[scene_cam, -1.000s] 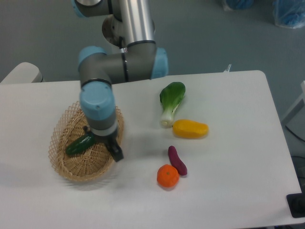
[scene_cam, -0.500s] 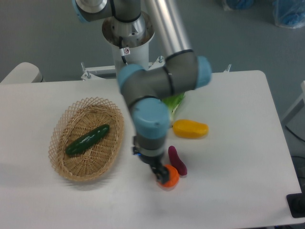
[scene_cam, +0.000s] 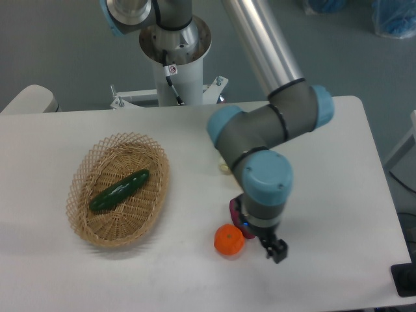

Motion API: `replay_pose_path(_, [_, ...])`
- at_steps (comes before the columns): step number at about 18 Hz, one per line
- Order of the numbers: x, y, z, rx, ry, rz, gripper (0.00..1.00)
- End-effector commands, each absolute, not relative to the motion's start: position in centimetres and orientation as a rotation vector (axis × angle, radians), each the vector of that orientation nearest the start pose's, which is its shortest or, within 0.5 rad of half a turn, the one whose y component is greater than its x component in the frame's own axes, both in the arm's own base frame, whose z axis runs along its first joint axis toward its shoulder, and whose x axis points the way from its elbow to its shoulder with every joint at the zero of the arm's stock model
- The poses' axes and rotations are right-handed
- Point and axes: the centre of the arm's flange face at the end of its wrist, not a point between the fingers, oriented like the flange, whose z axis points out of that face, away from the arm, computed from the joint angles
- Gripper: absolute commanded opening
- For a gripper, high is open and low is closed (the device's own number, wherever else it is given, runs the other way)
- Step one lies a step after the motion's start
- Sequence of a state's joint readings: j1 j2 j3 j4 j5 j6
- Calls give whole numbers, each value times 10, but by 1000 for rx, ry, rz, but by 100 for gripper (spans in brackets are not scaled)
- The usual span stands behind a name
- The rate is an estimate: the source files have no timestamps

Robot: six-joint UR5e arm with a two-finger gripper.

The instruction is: Place the cucumber in the basket

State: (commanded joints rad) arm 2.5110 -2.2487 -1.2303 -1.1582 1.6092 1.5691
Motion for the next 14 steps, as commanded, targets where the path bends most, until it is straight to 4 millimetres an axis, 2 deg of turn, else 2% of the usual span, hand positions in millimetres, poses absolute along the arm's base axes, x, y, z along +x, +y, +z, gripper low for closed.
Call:
replay_pose_path(2, [-531,541,269,-2992,961,124,100])
replay_pose_path(14, [-526,538,261,-3004,968,105,100])
